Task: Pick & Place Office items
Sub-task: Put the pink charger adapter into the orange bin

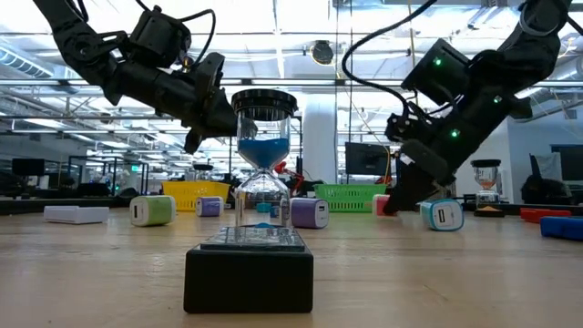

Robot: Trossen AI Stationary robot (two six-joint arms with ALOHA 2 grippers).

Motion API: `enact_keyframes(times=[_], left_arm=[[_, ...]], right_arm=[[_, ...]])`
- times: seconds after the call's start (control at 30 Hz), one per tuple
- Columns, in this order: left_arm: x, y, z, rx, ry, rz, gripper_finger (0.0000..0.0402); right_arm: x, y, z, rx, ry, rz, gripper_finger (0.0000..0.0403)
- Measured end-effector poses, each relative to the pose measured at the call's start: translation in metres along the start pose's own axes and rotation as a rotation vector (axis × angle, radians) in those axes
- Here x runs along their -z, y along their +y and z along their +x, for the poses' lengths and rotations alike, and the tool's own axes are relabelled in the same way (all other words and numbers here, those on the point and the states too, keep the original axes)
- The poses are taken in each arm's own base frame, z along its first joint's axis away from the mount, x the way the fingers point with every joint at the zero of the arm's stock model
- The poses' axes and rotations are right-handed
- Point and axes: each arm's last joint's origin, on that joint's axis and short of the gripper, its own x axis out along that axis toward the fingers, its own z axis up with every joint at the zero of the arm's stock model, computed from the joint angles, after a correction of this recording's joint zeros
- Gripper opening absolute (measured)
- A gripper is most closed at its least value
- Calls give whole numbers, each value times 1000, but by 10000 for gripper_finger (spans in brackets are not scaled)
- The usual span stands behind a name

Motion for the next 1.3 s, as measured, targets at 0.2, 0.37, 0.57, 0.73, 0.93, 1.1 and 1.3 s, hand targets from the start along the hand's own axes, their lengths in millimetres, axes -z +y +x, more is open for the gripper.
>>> enact_keyframes(times=[0.2, 0.37, 0.57, 0.73, 0.93, 1.1, 1.3], left_arm=[[-2, -3, 0, 72, 9, -153, 34], [-1, -5, 0, 116, 48, -358, 110], [-4, -15, 2, 123, 19, -455, 233], [-18, -33, 7, 132, -11, -436, 296], [-32, -49, 29, 76, 67, -388, 310], [-30, -51, 63, 83, 121, -374, 310], [-34, -58, 92, 163, 179, -355, 310]], right_arm=[[-22, 12, -6, -32, -256, -117, 126], [-50, 23, -11, -23, -450, -247, 126], [-70, 31, -15, -18, -498, -318, 126], [-69, 36, -17, -28, -504, -342, 126], [-69, 38, -18, -27, -509, -376, 126], [-69, 43, -20, -34, -537, -415, 128], [-70, 46, -22, -15, -554, -427, 132]])
